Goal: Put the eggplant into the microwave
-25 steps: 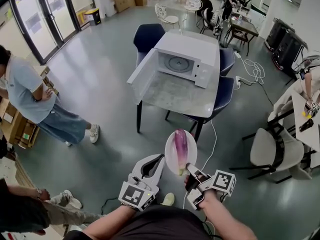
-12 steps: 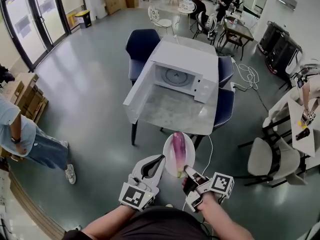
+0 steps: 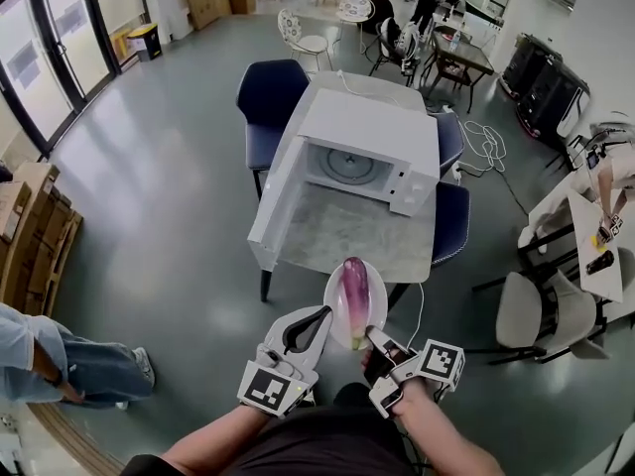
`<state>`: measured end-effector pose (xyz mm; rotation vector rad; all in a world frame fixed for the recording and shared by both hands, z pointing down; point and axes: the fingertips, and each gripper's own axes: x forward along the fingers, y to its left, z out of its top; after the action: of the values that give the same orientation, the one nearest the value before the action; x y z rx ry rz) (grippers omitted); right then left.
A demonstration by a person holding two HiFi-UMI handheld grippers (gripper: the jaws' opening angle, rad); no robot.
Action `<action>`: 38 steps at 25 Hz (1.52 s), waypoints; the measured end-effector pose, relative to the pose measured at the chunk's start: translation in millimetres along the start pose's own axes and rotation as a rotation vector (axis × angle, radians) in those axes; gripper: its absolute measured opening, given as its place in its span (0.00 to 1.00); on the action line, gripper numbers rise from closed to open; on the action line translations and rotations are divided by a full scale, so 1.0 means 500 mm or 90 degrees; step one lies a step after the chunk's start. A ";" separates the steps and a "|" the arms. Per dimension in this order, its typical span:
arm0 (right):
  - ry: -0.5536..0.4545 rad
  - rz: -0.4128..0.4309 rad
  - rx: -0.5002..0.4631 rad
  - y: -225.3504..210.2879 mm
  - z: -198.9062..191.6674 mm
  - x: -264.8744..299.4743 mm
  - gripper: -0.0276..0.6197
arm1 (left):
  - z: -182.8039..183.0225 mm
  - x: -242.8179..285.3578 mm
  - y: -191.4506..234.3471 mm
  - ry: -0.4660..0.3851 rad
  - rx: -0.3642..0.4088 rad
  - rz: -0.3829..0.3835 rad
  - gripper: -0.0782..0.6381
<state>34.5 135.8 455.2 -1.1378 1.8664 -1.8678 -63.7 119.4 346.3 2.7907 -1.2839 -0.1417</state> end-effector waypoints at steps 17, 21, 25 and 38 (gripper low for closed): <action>-0.001 -0.015 0.033 -0.023 0.160 0.155 0.07 | -0.028 0.188 0.135 -0.003 -0.012 -0.012 0.12; 0.008 -0.028 0.026 -0.032 0.240 0.202 0.07 | -0.034 0.269 0.175 0.005 -0.019 -0.002 0.12; 0.023 -0.024 0.035 -0.025 0.308 0.250 0.07 | -0.030 0.341 0.210 0.011 -0.018 0.007 0.12; 0.059 -0.055 0.040 -0.070 0.467 0.395 0.07 | -0.050 0.501 0.308 0.030 -0.028 0.044 0.12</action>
<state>74.2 -162.2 522.4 -1.1469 1.8182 -2.0441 -15.0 -170.4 372.3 2.6921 -1.3471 -0.0995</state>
